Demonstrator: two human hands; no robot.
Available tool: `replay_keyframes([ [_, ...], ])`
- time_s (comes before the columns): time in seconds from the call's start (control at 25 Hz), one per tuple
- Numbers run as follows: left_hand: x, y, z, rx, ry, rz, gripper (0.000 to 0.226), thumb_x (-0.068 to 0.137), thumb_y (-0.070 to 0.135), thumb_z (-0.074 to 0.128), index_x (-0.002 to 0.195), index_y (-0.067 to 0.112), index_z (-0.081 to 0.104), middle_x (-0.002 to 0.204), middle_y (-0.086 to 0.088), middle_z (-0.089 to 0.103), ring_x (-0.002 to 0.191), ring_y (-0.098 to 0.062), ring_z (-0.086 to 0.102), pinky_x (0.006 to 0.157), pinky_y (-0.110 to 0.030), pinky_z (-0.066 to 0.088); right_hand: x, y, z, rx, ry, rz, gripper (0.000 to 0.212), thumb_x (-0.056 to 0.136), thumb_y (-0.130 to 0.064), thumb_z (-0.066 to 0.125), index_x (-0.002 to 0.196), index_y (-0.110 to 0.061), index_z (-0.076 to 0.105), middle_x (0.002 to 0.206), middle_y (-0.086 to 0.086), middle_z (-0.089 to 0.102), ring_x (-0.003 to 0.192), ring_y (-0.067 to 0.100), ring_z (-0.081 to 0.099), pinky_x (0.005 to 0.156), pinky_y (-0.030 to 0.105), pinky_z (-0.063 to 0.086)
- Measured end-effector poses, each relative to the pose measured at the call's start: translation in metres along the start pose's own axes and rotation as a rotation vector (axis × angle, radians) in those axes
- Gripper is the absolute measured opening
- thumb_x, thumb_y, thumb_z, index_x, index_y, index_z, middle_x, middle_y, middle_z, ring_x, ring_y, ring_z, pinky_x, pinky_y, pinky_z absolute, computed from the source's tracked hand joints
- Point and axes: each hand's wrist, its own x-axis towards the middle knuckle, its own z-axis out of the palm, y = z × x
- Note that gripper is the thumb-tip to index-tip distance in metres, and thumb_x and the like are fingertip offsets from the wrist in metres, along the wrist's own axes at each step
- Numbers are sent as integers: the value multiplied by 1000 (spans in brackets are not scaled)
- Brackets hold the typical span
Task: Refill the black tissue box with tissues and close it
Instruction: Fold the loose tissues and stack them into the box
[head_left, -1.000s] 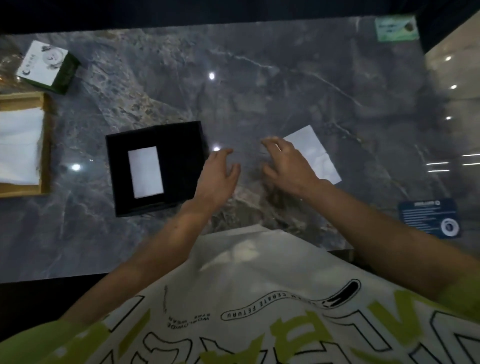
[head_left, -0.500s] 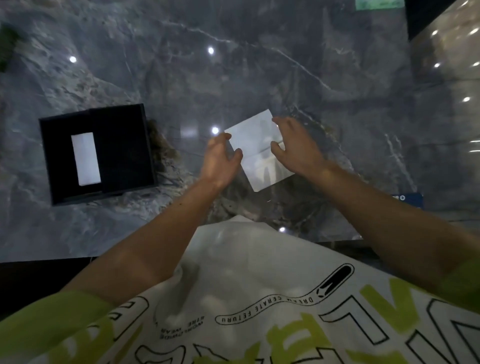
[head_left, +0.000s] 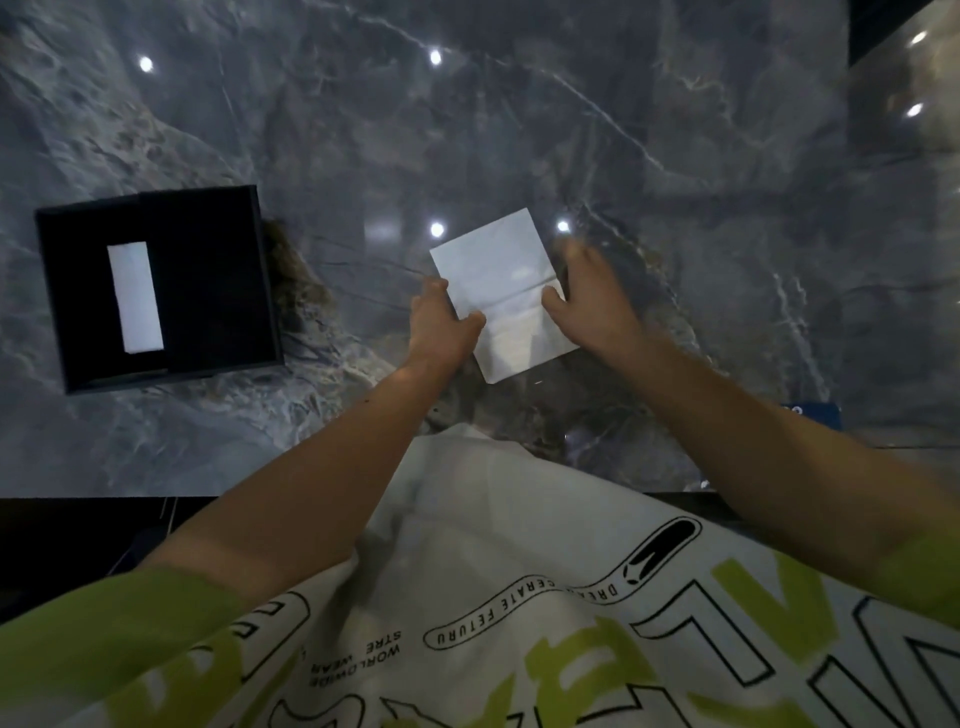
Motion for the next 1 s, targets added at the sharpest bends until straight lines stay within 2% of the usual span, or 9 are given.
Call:
replay_keyframes([
  [0.2, 6, 3, 8, -114, 61, -31, 50, 81, 10, 67, 126, 8, 48, 127, -11, 58, 118, -26, 57, 100, -43, 49, 8, 4, 6, 154, 23, 94, 47, 90, -21, 61, 133, -10, 46, 133, 12, 50, 117, 27, 54, 100, 42, 47],
  [0.36, 15, 1, 5, -215, 63, -104, 51, 80, 4, 70, 126, 9, 48, 125, -10, 61, 113, -24, 61, 97, -44, 52, 12, 5, 13, 347, 53, 168, 41, 86, -13, 65, 125, -9, 52, 120, 10, 58, 99, 18, 59, 77, 20, 45],
  [0.52, 18, 1, 3, -348, 92, -208, 58, 78, 3, 73, 125, 14, 41, 122, -12, 62, 111, -25, 62, 97, -46, 51, 14, 4, 19, 524, 28, 300, 38, 85, -8, 68, 120, -8, 54, 108, 9, 61, 91, 17, 59, 77, 22, 46],
  [0.68, 19, 2, 1, -347, 97, -243, 54, 76, 2, 74, 122, 10, 49, 112, -12, 67, 102, -24, 65, 92, -42, 54, 14, 6, 19, 516, 9, 306, 37, 86, -7, 66, 121, -8, 55, 97, 3, 59, 86, 13, 57, 67, 17, 44],
  [0.76, 17, 1, -2, -349, 71, -215, 47, 76, 2, 73, 119, 7, 56, 104, -8, 69, 98, -23, 66, 88, -38, 55, 14, 7, 19, 517, 9, 306, 37, 86, -7, 65, 122, -7, 55, 96, 2, 59, 85, 12, 56, 66, 14, 44],
  [0.88, 12, -2, -6, -358, -13, -129, 26, 79, 1, 69, 105, 7, 67, 93, -5, 71, 92, -23, 68, 80, -33, 56, 14, 8, 21, 524, -1, 297, 40, 87, -7, 65, 125, -6, 54, 93, 0, 59, 87, 12, 57, 66, 14, 44],
  [1.0, 5, -3, -12, -397, -93, -59, 20, 83, 1, 65, 103, 6, 68, 92, -5, 72, 86, -21, 69, 75, -32, 58, 9, 7, 23, 519, -56, 282, 45, 87, -9, 67, 130, -5, 52, 95, 1, 59, 89, 13, 57, 68, 16, 44],
])
